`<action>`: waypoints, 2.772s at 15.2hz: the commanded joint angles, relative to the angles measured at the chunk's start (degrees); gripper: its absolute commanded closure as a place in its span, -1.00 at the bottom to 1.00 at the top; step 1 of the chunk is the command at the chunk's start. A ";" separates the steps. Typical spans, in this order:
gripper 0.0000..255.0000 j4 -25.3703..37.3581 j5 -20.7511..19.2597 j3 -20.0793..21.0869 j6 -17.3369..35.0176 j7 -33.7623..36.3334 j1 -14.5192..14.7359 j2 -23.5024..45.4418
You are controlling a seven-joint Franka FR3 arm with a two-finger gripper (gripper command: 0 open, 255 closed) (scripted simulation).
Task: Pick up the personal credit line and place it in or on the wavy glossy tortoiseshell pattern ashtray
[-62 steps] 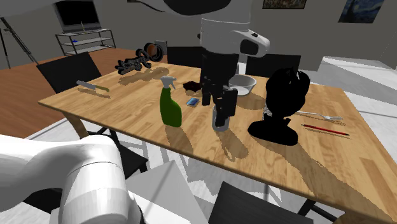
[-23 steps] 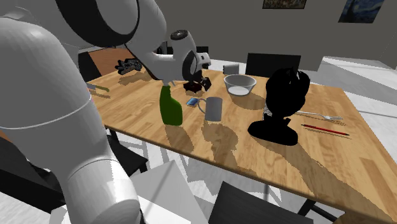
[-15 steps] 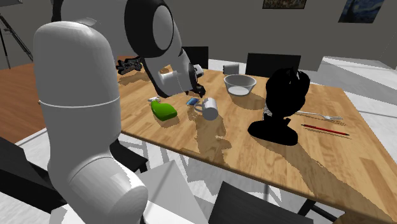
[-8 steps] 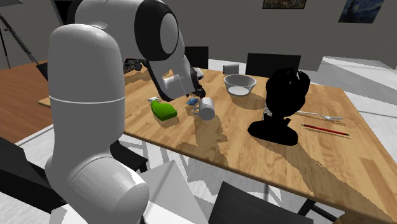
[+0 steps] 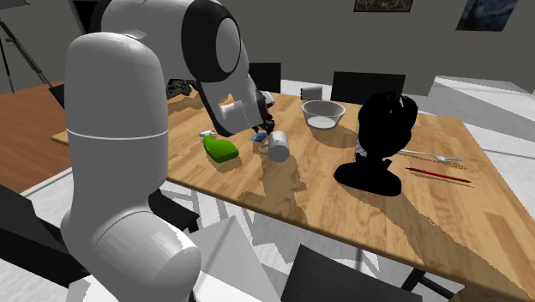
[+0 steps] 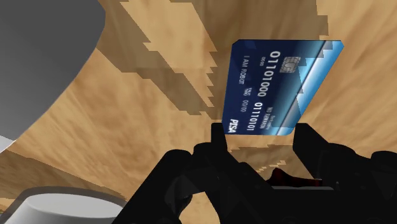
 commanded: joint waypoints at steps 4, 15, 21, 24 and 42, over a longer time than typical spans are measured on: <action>1.00 0.01 -0.01 0.00 -0.01 0.01 0.01 0.02; 1.00 0.12 8.50 6.52 -5.28 -7.79 -4.97 -4.93; 1.00 0.94 13.88 9.30 -8.92 -12.39 -6.95 -7.94; 1.00 1.58 16.30 10.27 -10.82 -14.41 -7.61 -9.34; 1.00 48.70 9.43 8.42 -32.91 -10.50 4.50 18.04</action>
